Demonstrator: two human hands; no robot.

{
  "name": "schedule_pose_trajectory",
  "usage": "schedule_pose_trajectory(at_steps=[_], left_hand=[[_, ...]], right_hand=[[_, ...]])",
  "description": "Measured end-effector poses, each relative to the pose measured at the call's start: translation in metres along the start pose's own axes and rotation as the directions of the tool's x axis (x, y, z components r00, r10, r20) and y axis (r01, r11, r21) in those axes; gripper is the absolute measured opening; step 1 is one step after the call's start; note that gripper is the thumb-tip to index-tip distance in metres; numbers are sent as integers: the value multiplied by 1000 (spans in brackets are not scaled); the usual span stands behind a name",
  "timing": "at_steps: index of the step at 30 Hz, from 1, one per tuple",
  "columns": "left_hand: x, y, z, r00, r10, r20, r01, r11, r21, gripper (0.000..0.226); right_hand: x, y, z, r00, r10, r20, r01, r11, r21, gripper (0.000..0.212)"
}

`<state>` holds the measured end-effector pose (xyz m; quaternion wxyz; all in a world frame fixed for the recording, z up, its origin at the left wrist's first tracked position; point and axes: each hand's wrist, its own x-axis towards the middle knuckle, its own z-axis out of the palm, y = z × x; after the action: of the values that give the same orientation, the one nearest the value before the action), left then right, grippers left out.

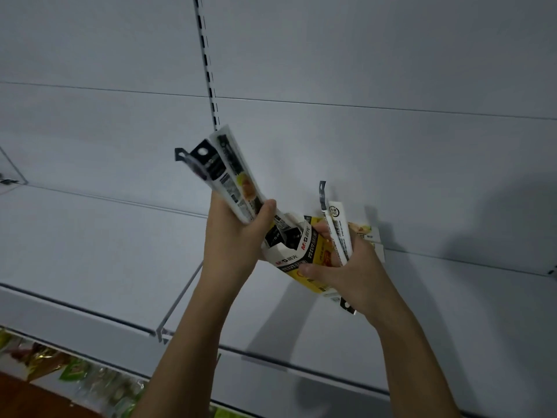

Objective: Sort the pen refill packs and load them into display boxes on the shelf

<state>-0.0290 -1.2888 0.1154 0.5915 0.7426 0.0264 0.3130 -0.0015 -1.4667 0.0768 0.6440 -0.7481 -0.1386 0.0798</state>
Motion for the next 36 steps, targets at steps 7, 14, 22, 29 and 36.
schedule_pose_trajectory(at_steps=[7, 14, 22, 29, 36], left_hand=[[1, 5, 9, 993, -109, 53, 114, 987, -114, 16], [6, 11, 19, 993, -114, -10, 111, 980, -166, 16], [14, 2, 4, 999, -33, -38, 25, 984, -177, 18], [26, 7, -14, 973, 27, -228, -115, 917, -381, 24], [26, 7, -17, 999, -40, -37, 9, 792, -610, 39]], right_hand=[[1, 2, 2, 1000, -3, 1, 3, 1000, -9, 58], [4, 0, 7, 1000, -5, 3, 5, 1000, -7, 58], [5, -1, 12, 1000, -15, 4, 15, 999, -29, 56], [10, 1, 13, 1000, -13, -4, 13, 999, -43, 55], [11, -2, 17, 1000, -26, -2, 26, 998, -52, 54]])
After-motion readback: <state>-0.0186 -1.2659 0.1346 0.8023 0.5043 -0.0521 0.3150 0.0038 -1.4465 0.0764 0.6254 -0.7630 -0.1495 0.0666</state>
